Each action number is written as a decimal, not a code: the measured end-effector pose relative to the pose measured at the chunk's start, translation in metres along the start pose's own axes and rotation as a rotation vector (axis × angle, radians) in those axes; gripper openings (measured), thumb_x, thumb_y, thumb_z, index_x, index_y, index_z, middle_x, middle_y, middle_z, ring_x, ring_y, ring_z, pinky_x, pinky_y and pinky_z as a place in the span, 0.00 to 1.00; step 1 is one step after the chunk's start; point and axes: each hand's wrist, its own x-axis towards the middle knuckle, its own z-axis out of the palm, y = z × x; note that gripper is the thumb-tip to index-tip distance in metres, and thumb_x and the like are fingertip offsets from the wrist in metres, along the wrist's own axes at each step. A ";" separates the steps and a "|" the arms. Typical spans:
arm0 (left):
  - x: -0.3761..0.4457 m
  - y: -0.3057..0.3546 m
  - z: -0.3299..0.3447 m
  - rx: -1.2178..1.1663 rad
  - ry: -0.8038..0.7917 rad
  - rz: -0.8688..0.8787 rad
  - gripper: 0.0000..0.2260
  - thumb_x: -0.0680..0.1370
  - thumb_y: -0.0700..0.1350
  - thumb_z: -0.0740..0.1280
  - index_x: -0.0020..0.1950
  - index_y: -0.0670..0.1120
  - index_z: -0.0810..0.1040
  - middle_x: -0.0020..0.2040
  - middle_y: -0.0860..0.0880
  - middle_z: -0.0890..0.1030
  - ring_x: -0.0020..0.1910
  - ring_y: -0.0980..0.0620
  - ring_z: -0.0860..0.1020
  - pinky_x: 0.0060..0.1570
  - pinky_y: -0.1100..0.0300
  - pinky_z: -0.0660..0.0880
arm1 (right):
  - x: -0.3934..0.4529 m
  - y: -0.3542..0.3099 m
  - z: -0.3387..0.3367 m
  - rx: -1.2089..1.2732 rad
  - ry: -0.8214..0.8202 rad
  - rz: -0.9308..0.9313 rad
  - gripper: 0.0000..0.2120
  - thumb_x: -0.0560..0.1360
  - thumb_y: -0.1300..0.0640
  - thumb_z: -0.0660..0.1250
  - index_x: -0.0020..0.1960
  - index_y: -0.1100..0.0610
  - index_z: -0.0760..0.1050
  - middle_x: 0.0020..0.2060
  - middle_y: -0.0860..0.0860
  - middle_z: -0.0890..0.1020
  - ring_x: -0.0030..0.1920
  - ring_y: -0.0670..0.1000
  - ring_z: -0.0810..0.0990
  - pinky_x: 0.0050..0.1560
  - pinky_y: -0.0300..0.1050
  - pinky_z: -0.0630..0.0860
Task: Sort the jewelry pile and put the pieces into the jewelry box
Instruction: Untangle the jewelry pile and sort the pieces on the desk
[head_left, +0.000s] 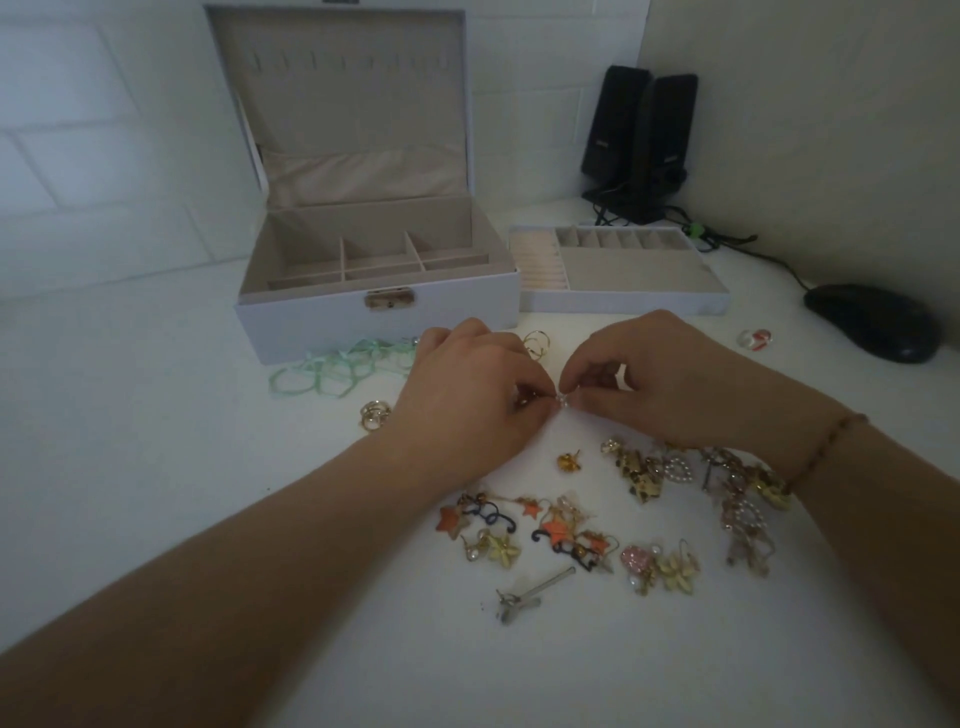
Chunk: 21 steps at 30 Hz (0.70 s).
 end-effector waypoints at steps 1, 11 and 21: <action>0.000 0.000 0.000 0.005 0.003 -0.005 0.06 0.74 0.56 0.69 0.47 0.59 0.85 0.44 0.57 0.82 0.50 0.49 0.75 0.53 0.50 0.66 | 0.000 -0.001 0.001 -0.003 -0.008 -0.005 0.03 0.72 0.56 0.71 0.45 0.50 0.83 0.35 0.41 0.80 0.39 0.40 0.78 0.37 0.26 0.70; 0.001 -0.001 -0.001 -0.017 -0.014 -0.042 0.06 0.75 0.55 0.70 0.48 0.57 0.84 0.47 0.57 0.82 0.53 0.51 0.74 0.57 0.51 0.65 | 0.001 0.004 -0.005 0.009 -0.015 0.160 0.05 0.72 0.57 0.71 0.39 0.48 0.81 0.34 0.43 0.82 0.37 0.38 0.78 0.36 0.25 0.70; 0.000 -0.001 0.000 -0.030 -0.012 -0.042 0.06 0.76 0.55 0.69 0.48 0.57 0.84 0.46 0.57 0.82 0.52 0.51 0.74 0.58 0.50 0.66 | 0.001 0.008 -0.007 -0.025 -0.012 0.231 0.03 0.72 0.55 0.72 0.39 0.50 0.81 0.32 0.44 0.81 0.36 0.39 0.78 0.34 0.23 0.70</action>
